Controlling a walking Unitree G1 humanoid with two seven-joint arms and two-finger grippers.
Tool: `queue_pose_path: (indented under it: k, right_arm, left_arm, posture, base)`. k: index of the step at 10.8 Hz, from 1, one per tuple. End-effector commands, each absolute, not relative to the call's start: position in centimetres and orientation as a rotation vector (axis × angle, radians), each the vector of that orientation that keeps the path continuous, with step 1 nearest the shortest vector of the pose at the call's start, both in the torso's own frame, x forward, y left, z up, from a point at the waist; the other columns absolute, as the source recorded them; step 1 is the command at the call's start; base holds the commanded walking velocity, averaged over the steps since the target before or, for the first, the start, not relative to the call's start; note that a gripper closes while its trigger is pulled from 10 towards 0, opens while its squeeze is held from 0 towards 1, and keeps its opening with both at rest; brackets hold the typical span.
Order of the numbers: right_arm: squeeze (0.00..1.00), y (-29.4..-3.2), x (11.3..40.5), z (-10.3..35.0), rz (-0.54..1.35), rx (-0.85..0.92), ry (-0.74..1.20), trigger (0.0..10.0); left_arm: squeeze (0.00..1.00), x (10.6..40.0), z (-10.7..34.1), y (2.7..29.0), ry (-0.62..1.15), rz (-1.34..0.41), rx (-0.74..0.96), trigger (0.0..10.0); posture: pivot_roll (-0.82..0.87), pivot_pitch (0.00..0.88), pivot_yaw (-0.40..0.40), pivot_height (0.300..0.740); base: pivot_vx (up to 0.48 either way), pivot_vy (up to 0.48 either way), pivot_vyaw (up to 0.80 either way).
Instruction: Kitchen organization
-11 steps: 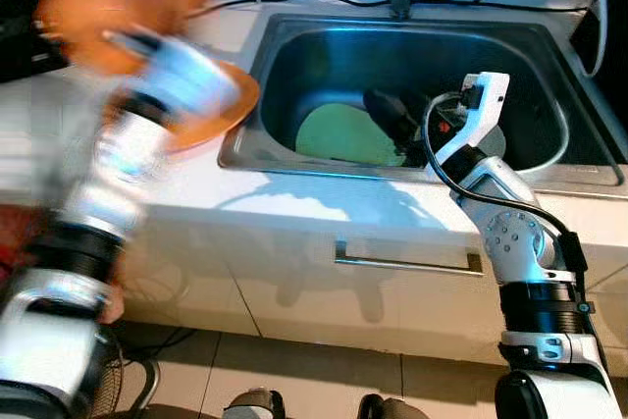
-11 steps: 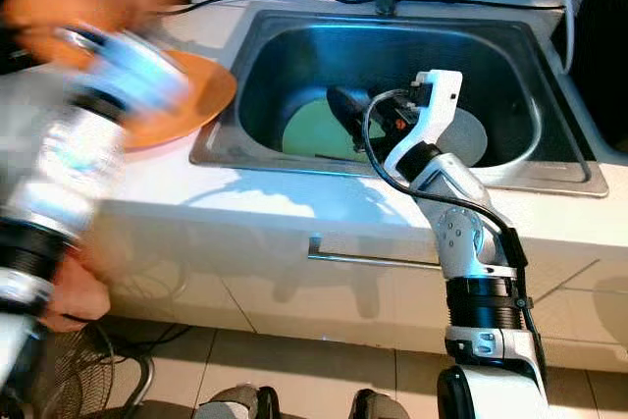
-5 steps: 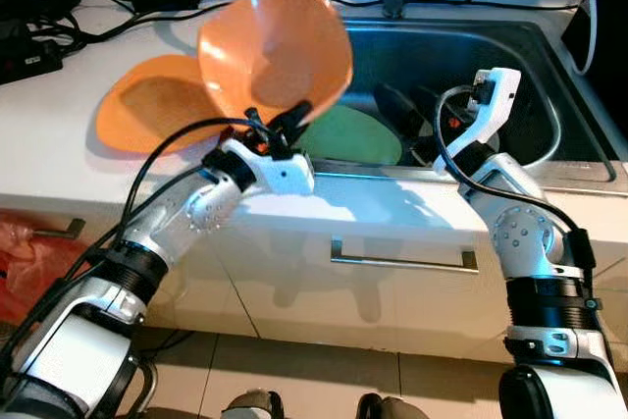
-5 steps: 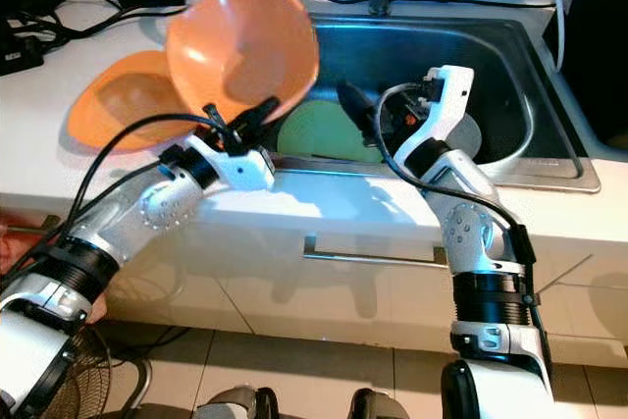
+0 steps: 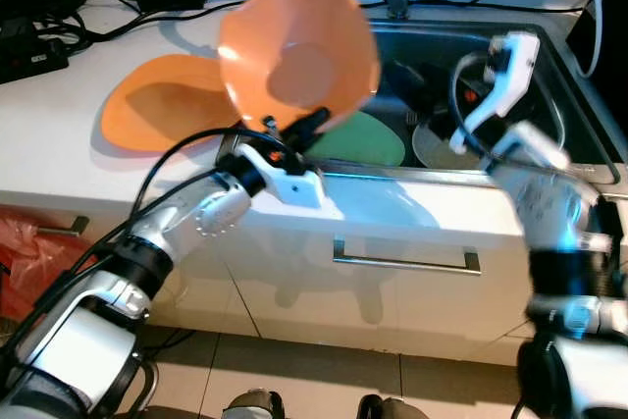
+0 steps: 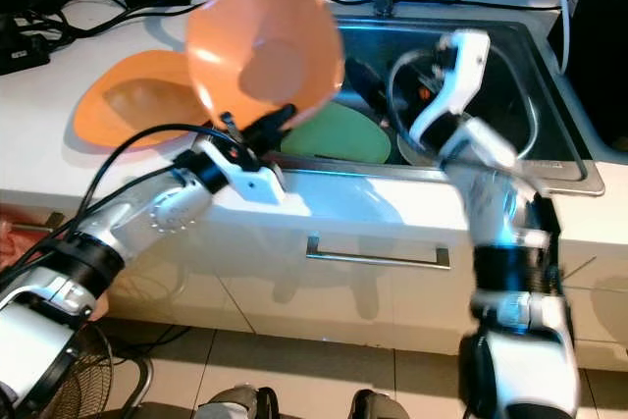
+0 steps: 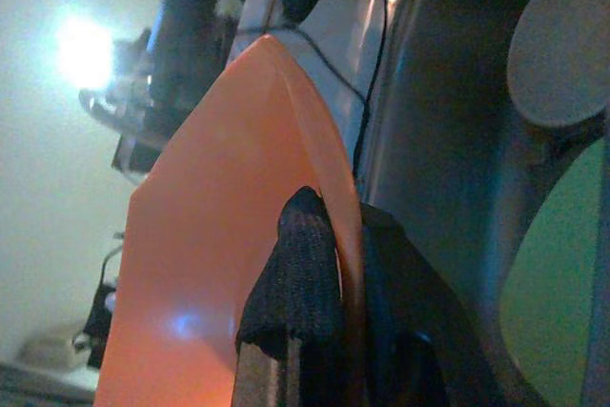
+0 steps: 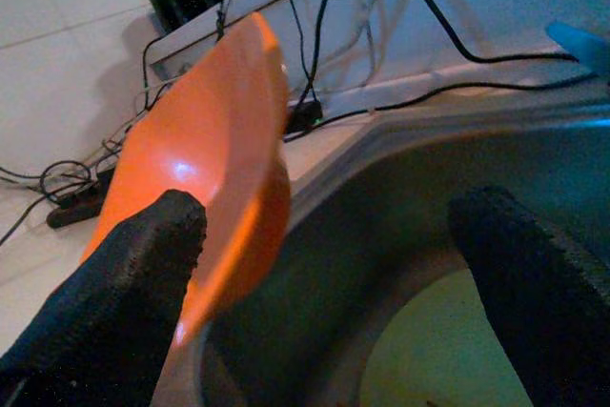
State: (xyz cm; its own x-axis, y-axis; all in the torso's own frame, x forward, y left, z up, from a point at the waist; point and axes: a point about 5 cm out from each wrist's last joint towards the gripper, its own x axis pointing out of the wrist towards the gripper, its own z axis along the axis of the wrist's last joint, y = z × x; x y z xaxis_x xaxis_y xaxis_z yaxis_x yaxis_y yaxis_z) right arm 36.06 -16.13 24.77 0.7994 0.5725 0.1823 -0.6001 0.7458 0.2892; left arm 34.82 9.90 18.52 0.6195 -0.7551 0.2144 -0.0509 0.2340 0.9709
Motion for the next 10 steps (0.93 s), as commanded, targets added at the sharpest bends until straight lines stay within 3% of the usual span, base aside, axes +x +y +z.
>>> queue_pose_path:
  k: [1, 7, 8, 9, 10]
  right_arm:
    - [0.00, -16.0, 36.2, 25.4, 0.669, 0.348, -0.080, 10.0]
    - [0.00, -15.9, 37.9, 26.6, 0.818, 0.339, 0.096, 10.0]
    - [0.00, -15.9, 38.0, 26.7, 0.832, 0.352, 0.116, 8.6]
    - [0.00, -16.7, 38.7, 26.2, 0.767, 0.341, 0.162, 0.0]
    - [0.00, -17.2, 39.0, 25.7, 0.725, 0.324, 0.202, 0.0]
  left_arm:
    - [0.00, 34.7, 18.4, 9.4, -0.820, -0.591, 1.277, 0.0]
    - [0.00, 32.8, 18.5, 4.9, -1.014, -0.729, 1.240, 0.0]
    - [0.00, 32.7, 18.8, 4.8, -1.033, -0.713, 1.233, 0.0]
    - [0.00, 32.4, 18.6, 4.8, -1.044, -0.719, 1.224, 0.0]
    - [0.00, 32.0, 18.3, 4.7, -1.049, -0.732, 1.221, 0.0]
  posture:
    - [0.02, 0.089, 0.021, 0.740]
    - [0.02, 0.111, 0.006, 0.740]
    - [0.02, 0.113, 0.004, 0.740]
    - [0.02, 0.116, -0.002, 0.740]
    - [0.02, 0.118, -0.003, 0.740]
  base:
    - [0.000, 0.000, 0.00]
    - [0.000, 0.000, 0.00]
    - [0.000, 0.000, 0.00]
    - [0.000, 0.000, 0.00]
    - [0.000, 0.000, 0.00]
